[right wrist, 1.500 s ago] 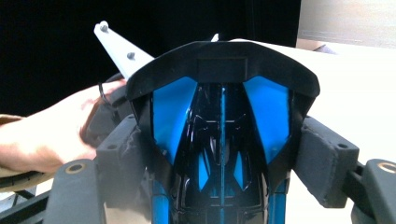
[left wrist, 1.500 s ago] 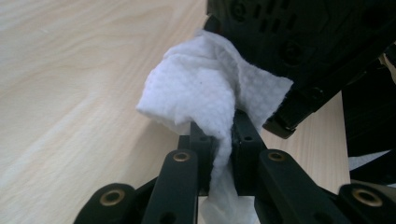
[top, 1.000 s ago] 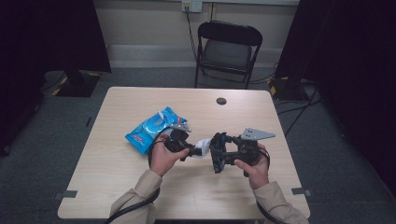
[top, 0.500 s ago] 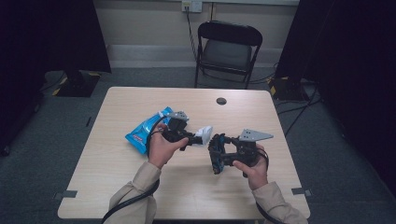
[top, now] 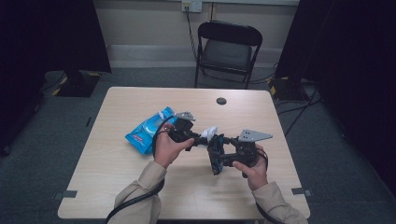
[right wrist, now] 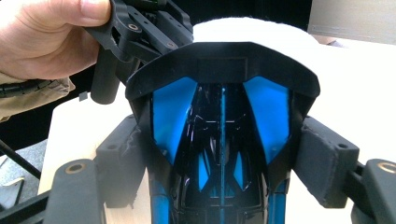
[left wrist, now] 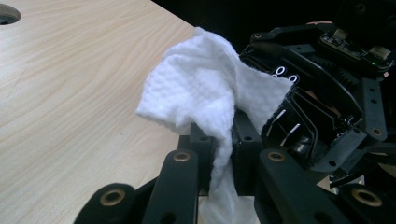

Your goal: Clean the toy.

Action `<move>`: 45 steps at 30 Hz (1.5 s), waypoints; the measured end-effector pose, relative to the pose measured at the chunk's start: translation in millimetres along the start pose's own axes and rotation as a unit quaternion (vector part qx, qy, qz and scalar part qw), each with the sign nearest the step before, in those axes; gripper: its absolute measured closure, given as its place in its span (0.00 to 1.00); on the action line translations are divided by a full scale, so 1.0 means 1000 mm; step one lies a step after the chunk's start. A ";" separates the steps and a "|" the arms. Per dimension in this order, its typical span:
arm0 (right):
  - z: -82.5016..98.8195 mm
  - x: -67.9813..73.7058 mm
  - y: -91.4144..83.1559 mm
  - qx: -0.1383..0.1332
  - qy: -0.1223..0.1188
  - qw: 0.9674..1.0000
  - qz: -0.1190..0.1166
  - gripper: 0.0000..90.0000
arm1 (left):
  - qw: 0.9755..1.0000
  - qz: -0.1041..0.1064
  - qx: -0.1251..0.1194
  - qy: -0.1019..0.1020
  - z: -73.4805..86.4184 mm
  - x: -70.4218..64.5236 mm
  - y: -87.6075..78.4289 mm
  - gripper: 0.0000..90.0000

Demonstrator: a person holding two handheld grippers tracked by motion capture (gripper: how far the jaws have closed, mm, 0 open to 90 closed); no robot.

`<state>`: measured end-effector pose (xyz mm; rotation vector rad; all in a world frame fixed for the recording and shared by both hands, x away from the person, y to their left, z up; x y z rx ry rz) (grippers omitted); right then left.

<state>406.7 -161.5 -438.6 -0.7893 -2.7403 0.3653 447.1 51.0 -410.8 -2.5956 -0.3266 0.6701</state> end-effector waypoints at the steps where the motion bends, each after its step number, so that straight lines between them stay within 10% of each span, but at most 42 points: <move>1: 0.000 0.000 0.000 -0.001 0.001 1.000 -0.001 0.28 | 1.000 0.000 0.002 0.002 0.000 0.000 0.000 0.91; 45: -0.006 0.004 -0.002 -0.021 0.002 1.000 -0.007 0.28 | 0.999 0.012 0.042 -0.016 0.030 0.003 0.031 0.91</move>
Point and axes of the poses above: each handheld gripper's, and its own axes: y roughly forward along the jaws, z roughly out of its underside, x roughly to its left, the point moved 2 cm from there along y, roughly forward along the jaws, and after that the axes turned 5 degrees about z, right-handed, at the moved point
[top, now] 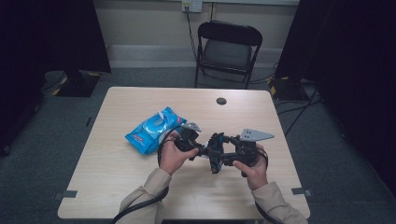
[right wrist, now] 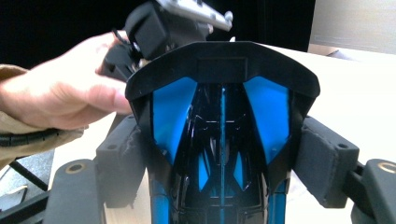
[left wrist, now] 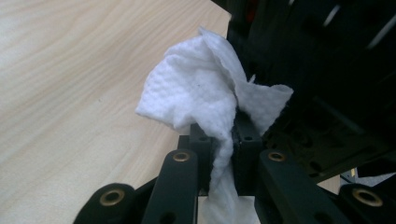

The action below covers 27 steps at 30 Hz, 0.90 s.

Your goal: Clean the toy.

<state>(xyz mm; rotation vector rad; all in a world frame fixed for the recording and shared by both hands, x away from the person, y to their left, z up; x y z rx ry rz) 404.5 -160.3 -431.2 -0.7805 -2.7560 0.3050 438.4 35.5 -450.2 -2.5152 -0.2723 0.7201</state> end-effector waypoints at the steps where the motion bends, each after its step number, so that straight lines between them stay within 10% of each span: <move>1: 0.000 0.000 0.000 -0.001 0.000 1.000 0.001 0.28 | 1.000 0.000 0.003 -0.001 0.001 0.000 0.001 0.91; 27: -0.002 -0.004 -0.003 -0.011 0.005 1.000 0.005 0.28 | 0.999 0.019 0.044 -0.025 0.034 0.003 0.028 0.91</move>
Point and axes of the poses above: each handheld gripper's, and its own axes: y roughly forward along the jaws, z roughly out of its underside, x roughly to its left, the point moved 2 cm from there along y, roughly forward along the jaws, and after that the axes turned 5 degrees about z, right-handed, at the moved point
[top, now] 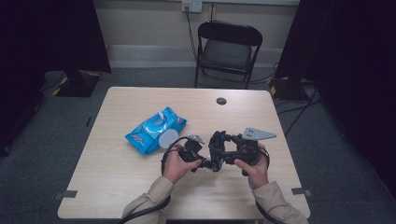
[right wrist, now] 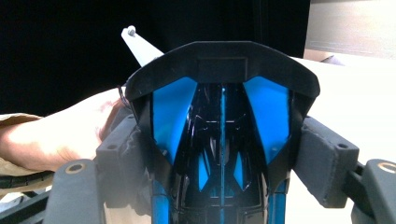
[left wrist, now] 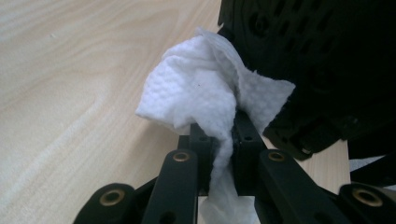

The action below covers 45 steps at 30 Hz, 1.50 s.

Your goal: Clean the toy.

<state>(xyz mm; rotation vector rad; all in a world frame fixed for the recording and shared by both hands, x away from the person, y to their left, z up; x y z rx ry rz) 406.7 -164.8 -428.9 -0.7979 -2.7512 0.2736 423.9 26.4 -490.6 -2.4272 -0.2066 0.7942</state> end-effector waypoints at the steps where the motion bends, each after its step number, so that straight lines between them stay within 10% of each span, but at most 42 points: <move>1: 0.000 0.000 0.000 -0.001 -0.004 1.000 0.003 0.28 | 1.000 -0.001 0.000 0.001 0.001 0.001 0.000 0.91; 21: 0.010 -0.007 0.001 0.017 -0.001 1.000 0.013 0.28 | 0.997 -0.035 -0.064 0.016 -0.029 -0.004 -0.077 0.91; 45: 0.013 -0.007 0.004 0.027 -0.005 1.000 0.016 0.28 | 0.997 -0.021 -0.058 0.044 -0.050 -0.019 -0.067 0.91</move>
Point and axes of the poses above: each handheld gripper's, and its own axes: y roughly forward along the jaws, z roughly out of its underside, x roughly to its left, the point moved 2 cm from there along y, roughly forward along the jaws, and after that the axes turned 5 degrees about z, right-handed, at the moved point
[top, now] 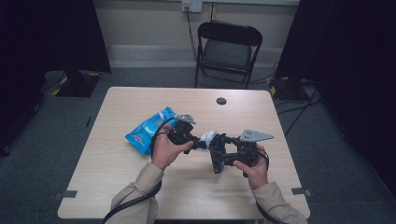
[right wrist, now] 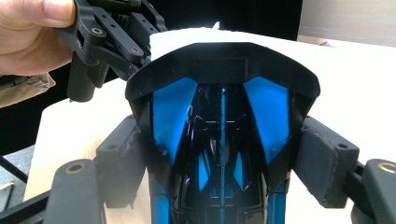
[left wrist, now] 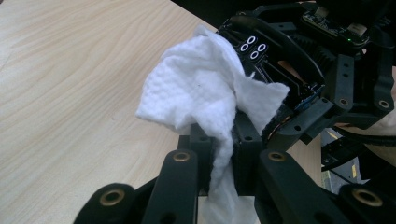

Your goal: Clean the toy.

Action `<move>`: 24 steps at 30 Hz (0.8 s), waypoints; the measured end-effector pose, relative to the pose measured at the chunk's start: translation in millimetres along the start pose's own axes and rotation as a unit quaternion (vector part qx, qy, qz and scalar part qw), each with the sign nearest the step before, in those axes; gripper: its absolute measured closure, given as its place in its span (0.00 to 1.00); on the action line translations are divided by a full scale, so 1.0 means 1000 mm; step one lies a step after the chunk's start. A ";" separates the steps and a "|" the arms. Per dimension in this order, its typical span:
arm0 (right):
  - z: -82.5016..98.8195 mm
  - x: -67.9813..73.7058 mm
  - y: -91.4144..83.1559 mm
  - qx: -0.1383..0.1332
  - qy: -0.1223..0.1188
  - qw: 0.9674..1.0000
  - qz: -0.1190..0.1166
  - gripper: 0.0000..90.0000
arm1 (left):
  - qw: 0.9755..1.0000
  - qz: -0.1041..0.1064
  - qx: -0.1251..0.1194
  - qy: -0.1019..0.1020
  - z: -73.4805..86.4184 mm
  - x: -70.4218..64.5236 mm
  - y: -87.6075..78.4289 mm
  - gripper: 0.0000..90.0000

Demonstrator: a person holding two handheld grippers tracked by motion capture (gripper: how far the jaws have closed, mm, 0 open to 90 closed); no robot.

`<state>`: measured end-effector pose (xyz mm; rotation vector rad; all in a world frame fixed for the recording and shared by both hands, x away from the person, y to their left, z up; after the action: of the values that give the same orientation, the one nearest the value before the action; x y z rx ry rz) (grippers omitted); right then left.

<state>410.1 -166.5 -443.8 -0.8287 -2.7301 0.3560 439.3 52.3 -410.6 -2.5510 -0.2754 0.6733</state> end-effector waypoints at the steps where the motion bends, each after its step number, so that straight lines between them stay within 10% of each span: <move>1: 0.000 0.000 0.000 0.000 0.001 1.000 0.001 0.28 | 1.000 -0.001 0.001 0.000 0.000 0.000 0.000 0.91; 24: -0.001 0.000 -0.001 -0.002 -0.001 1.000 0.008 0.28 | 1.000 0.006 0.014 -0.011 0.012 0.001 0.016 0.91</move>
<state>410.4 -167.2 -442.4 -0.8522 -2.7291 0.3551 435.3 44.0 -428.3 -2.5225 -0.2551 0.7043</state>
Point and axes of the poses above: each handheld gripper's, and its own axes: y roughly forward along the jaws, z roughly out of its underside, x roughly to its left, the point moved 2 cm from there along y, roughly forward along the jaws, and after that the axes turned 5 degrees about z, right-handed, at the moved point
